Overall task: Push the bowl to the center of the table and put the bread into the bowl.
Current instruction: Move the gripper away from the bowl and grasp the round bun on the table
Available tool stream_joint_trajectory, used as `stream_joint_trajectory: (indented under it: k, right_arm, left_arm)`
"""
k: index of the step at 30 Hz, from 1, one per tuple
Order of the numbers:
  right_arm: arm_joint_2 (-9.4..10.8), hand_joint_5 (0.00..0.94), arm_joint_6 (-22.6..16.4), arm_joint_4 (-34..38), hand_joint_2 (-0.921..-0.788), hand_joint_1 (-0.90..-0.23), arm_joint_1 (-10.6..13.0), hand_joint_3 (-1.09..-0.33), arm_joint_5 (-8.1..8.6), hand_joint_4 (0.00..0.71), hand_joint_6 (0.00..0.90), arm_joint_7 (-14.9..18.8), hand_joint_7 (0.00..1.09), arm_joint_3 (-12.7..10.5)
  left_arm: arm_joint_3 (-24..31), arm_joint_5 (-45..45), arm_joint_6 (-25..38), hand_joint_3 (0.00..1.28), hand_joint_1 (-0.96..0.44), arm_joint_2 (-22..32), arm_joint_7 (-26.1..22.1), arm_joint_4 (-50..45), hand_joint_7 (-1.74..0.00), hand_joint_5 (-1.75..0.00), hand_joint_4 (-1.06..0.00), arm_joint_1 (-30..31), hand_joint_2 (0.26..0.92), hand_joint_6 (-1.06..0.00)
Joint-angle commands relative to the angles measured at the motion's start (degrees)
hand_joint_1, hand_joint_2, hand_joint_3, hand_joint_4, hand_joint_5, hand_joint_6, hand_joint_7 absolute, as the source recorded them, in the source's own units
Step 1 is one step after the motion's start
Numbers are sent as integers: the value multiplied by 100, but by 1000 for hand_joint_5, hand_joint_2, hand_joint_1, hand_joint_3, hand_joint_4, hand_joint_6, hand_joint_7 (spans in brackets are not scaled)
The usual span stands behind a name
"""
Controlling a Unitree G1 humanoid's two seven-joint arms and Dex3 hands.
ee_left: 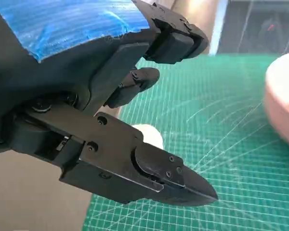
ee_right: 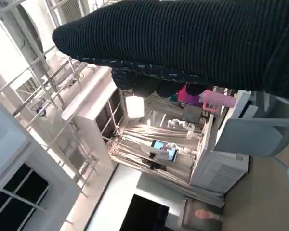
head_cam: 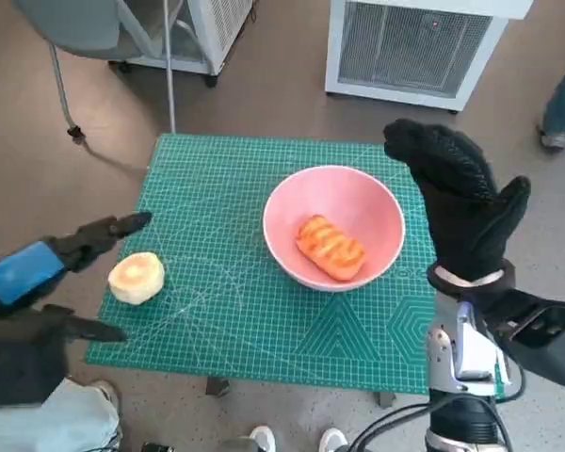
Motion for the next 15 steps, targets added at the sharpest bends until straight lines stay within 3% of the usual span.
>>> stream_joint_trajectory:
  k: [1, 15]
  right_arm:
    - [-36, 445, 87, -18, -921, -558, 101, -813, 49, 91, -1, 57, 730, -21]
    - [-56, 471, 161, -153, -921, -559, 176, -812, 62, 78, -1, 42, 728, -56]
  left_arm:
    - [-423, 225, -246, 21, -75, -166, 316, 603, -11, -1, -35, -253, 704, -155]
    - [-1611, 1074, -641, 17, -23, -476, 853, 2350, -14, -7, -55, -1181, 723, -183]
